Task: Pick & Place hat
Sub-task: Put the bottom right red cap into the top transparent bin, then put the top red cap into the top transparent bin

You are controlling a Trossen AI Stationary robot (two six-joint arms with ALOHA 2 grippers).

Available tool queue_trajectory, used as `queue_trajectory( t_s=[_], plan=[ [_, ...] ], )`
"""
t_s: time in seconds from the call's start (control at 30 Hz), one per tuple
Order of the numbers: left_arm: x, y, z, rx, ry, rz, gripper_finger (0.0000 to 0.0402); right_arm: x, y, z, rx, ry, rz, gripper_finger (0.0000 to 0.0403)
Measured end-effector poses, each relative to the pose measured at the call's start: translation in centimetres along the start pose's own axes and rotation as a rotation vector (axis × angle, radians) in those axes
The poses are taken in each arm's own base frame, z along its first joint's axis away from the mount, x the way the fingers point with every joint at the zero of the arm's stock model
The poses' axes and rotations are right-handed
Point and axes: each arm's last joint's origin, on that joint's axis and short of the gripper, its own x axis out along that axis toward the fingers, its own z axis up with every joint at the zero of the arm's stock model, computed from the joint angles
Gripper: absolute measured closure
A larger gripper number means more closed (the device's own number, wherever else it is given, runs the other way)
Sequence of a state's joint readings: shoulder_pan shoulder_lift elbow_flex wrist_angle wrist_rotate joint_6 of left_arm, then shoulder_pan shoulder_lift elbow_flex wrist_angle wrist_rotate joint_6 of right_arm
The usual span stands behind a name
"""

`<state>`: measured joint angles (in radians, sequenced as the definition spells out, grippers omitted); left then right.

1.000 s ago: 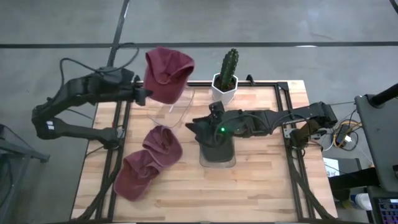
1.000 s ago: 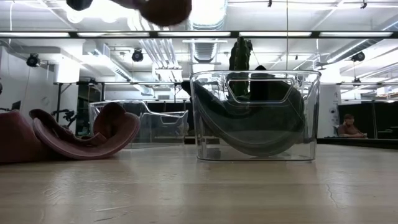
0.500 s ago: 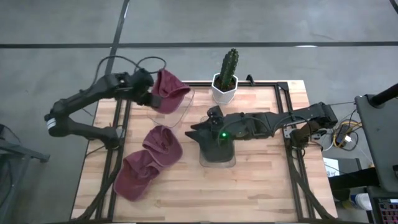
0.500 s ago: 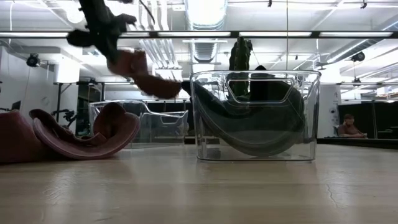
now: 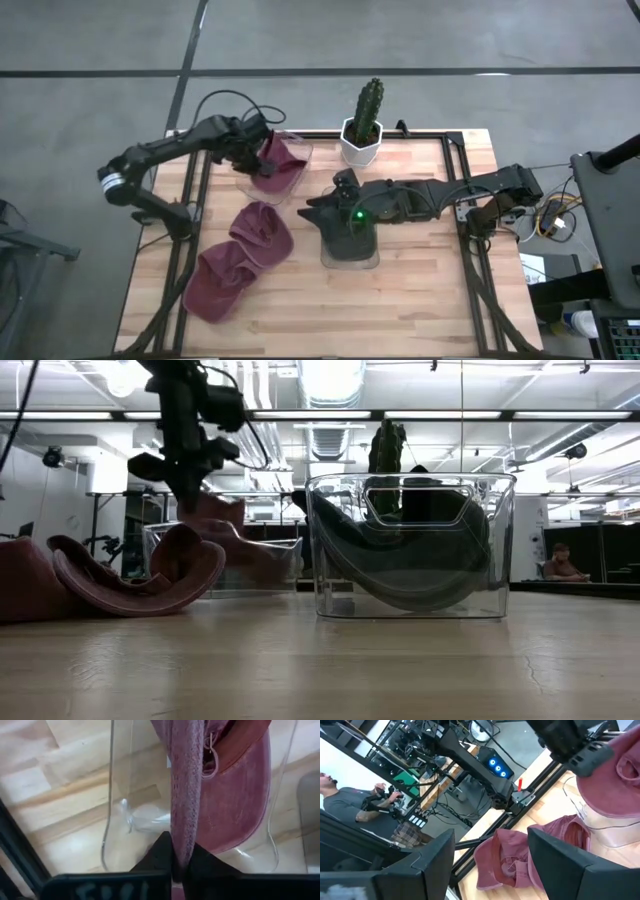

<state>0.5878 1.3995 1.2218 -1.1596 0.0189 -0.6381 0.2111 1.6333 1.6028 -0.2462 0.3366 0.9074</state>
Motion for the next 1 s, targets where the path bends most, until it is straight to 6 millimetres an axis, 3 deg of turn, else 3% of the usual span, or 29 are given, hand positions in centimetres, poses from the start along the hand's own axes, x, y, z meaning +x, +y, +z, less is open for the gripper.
queue_trajectory(
  t_s=[0.3, 0.47, 0.73, 1.0],
  plan=[
    [3.0, -0.7, 0.9, 0.056, 0.11, 0.053, 0.0301, 0.0, 0.0, 0.1, -0.001, -0.004, -0.003, 0.0165],
    [3.0, -0.3, 0.4, 0.059, 0.177, 0.102, 0.0258, 0.1, -0.2, -0.1, -0.008, 0.001, -0.014, 0.0163],
    [-0.5, 0.3, -1.1, 0.106, 0.098, -0.013, 0.0246, 0.4, -1.4, 0.0, -0.08, 0.022, -0.119, 0.0163],
    [-5.7, 1.1, -2.8, 0.121, -0.121, -0.29, 0.0246, 0.9, -3.4, 0.4, -0.063, 0.046, -0.206, 0.0165]
  ],
)
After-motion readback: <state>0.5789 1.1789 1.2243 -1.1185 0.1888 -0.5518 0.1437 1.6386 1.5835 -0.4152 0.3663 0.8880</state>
